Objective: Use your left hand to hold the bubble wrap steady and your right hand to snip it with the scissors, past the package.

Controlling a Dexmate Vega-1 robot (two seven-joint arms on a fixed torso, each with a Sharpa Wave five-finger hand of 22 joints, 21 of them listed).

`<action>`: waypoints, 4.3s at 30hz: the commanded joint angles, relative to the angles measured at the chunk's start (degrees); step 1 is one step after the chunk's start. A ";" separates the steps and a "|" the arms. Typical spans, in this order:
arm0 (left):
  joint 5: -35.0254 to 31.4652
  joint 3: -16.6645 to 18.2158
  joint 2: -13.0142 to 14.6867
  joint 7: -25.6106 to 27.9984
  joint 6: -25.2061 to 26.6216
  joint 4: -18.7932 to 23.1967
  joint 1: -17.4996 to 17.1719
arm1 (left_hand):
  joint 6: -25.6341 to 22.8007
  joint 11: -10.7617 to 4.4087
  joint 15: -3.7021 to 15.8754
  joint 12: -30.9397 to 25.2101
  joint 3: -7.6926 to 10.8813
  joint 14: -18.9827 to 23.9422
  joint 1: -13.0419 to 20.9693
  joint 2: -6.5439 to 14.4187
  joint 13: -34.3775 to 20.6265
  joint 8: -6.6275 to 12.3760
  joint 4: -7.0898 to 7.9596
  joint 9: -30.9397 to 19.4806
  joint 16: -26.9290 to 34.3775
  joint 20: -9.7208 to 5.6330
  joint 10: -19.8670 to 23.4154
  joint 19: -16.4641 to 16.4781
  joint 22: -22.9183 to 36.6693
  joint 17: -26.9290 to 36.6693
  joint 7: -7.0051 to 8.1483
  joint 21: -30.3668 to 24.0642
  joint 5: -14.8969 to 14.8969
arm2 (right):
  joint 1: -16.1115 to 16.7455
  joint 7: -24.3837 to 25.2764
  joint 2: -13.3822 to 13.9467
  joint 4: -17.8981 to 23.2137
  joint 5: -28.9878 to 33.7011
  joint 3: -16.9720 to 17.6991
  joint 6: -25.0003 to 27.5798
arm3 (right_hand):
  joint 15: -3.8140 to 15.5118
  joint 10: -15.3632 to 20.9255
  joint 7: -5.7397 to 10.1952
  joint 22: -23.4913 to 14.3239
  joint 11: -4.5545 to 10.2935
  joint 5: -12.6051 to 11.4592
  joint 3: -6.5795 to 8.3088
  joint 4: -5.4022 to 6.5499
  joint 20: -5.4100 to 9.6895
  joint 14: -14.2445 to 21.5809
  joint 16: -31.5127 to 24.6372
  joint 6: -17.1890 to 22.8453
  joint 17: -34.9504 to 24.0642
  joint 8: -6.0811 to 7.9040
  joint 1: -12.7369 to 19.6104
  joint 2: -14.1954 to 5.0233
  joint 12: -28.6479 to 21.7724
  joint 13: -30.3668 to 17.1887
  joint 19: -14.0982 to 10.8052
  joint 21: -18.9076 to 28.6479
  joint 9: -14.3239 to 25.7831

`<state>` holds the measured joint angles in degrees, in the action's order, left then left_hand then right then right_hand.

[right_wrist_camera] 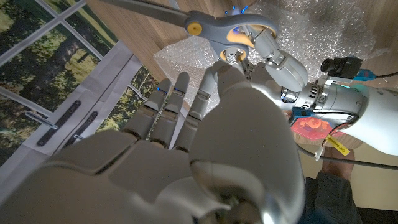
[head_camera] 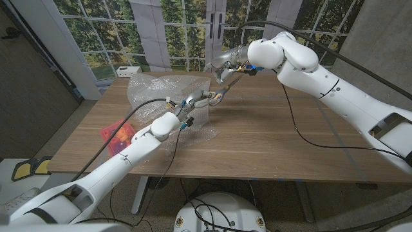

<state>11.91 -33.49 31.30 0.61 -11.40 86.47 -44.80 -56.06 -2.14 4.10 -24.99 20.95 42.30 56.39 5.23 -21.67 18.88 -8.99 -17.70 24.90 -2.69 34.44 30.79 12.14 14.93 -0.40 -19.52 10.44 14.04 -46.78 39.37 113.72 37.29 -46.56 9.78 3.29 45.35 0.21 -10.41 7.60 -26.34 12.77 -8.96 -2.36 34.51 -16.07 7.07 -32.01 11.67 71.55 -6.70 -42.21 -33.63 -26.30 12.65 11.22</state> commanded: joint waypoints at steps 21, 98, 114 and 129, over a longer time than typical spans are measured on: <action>21.90 5.12 -3.79 -3.25 1.53 0.44 -4.65 | 0.49 -6.48 8.67 0.39 0.74 0.25 4.06 4.29 -0.77 1.13 0.51 -1.48 -1.07 -0.18 7.14 -0.35 0.73 -0.18 -0.41 -1.03 -0.34 | 5.69 9.39 1.44 2.96 1.53 5.39 7.31 | 9.43 -2.28 0.63 -0.16 1.27 -0.29 0.57 0.43 0.57 1.54 0.30 -0.06 -0.29 -0.54 -0.38 -1.77 -0.56 -1.57 -0.89 0.10 0.16; 39.50 7.56 -10.22 -13.38 1.72 -3.50 -5.16 | 1.17 -9.87 7.40 -33.49 -10.96 -9.53 7.05 4.97 -48.84 -5.42 3.17 0.70 29.01 1.07 -1.95 -9.36 7.33 50.96 4.84 -11.51 2.36 | 11.64 34.63 6.60 4.33 -20.41 8.39 24.26 | 9.35 -2.47 3.51 -0.53 1.40 2.53 -0.09 5.94 0.39 3.39 0.33 3.64 -3.07 -0.07 -8.34 -3.73 -1.98 -0.85 -0.09 0.32 0.26; 39.37 7.37 -10.67 -13.70 2.18 -4.14 -4.55 | 0.14 -9.95 8.09 -42.60 -10.47 -8.62 9.20 5.53 -48.71 -4.87 2.83 -0.94 35.35 1.45 -2.11 -6.73 9.29 51.08 2.29 -16.14 1.78 | 11.18 35.18 6.54 3.68 -20.96 7.90 23.94 | 9.21 -2.24 3.43 -0.52 1.41 3.05 0.01 6.62 0.28 3.67 0.54 3.73 -3.18 -0.24 -9.51 -3.71 -2.17 -0.62 -0.10 0.37 0.25; 38.00 6.56 -9.50 -8.41 6.89 -1.46 -4.27 | -2.58 -9.97 8.24 -43.72 -10.74 -6.52 11.73 2.89 -46.56 -2.33 0.88 -4.69 37.32 1.30 -1.97 -4.55 10.15 48.75 1.73 -19.70 0.33 | 10.80 35.16 6.58 3.44 -21.21 7.66 23.70 | 9.35 -2.03 3.56 -0.51 1.42 3.50 0.21 6.82 0.26 3.59 0.84 3.92 -3.30 -0.32 -10.11 -3.65 -2.32 -0.35 -0.06 0.38 0.26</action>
<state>50.96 -26.42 20.92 -11.69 -7.76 82.76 -49.19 -57.55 -7.43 3.22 -68.24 10.24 34.66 66.57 7.58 -68.34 15.28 -7.69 -21.59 61.45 -1.44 26.65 25.28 21.96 63.76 1.24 -38.49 10.99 25.10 -11.72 45.93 117.30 16.29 -38.71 33.60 3.57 42.58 3.79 -10.79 9.12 -23.05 12.65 -2.43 -1.95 37.87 -15.52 10.65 -35.20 11.45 61.79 -10.26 -44.30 -33.82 -26.51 12.65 11.31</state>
